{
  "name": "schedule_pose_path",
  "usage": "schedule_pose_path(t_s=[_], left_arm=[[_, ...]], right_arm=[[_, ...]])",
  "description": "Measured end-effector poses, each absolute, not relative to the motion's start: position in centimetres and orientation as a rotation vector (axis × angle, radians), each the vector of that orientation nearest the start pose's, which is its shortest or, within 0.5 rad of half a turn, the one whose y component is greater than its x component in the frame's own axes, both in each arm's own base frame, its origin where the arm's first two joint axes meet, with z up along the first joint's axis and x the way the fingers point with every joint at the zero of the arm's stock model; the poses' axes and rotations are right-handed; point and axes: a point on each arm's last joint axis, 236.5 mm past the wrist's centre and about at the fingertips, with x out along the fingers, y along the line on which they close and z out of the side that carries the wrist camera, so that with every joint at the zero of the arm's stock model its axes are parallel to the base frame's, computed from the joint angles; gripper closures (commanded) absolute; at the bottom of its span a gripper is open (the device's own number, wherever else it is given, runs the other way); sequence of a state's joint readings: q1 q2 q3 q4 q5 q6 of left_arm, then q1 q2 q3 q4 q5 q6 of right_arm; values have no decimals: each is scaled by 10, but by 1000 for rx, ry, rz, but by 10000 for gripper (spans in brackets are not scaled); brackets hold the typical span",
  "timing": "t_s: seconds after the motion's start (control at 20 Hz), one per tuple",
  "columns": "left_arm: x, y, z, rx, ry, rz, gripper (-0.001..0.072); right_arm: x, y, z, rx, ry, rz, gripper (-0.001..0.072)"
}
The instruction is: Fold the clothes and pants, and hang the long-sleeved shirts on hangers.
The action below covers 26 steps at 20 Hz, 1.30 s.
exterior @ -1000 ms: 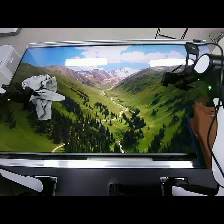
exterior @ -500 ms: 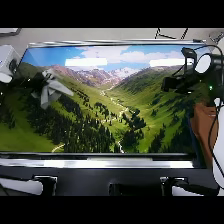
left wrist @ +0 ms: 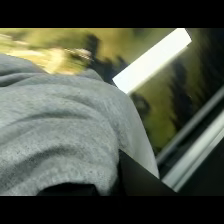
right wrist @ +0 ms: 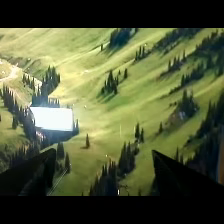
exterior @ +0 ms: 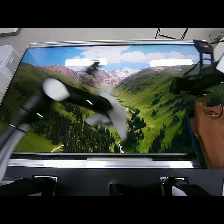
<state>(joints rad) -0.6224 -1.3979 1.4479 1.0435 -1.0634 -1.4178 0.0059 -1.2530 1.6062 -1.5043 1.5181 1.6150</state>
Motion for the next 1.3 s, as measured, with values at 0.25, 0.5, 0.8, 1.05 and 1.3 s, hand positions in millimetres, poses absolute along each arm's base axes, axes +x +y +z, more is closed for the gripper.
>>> schedule_pose_path(t_s=[0.25,0.5,0.8,1.05,1.3], left_arm=[[242,-447,29,-43,1222,-993,-5],[278,-398,22,2,1302,-912,-5],[287,-256,-13,-100,1635,-745,-3],[191,-258,-63,-254,1837,-838,-2],[146,-302,-90,-390,1805,-866,-2]], right_arm=[[356,16,166,76,1193,26,34],[340,16,131,107,1323,0,35],[257,57,5,251,1746,118,24],[192,78,-59,358,1935,165,13],[175,84,-79,392,1959,171,13]])
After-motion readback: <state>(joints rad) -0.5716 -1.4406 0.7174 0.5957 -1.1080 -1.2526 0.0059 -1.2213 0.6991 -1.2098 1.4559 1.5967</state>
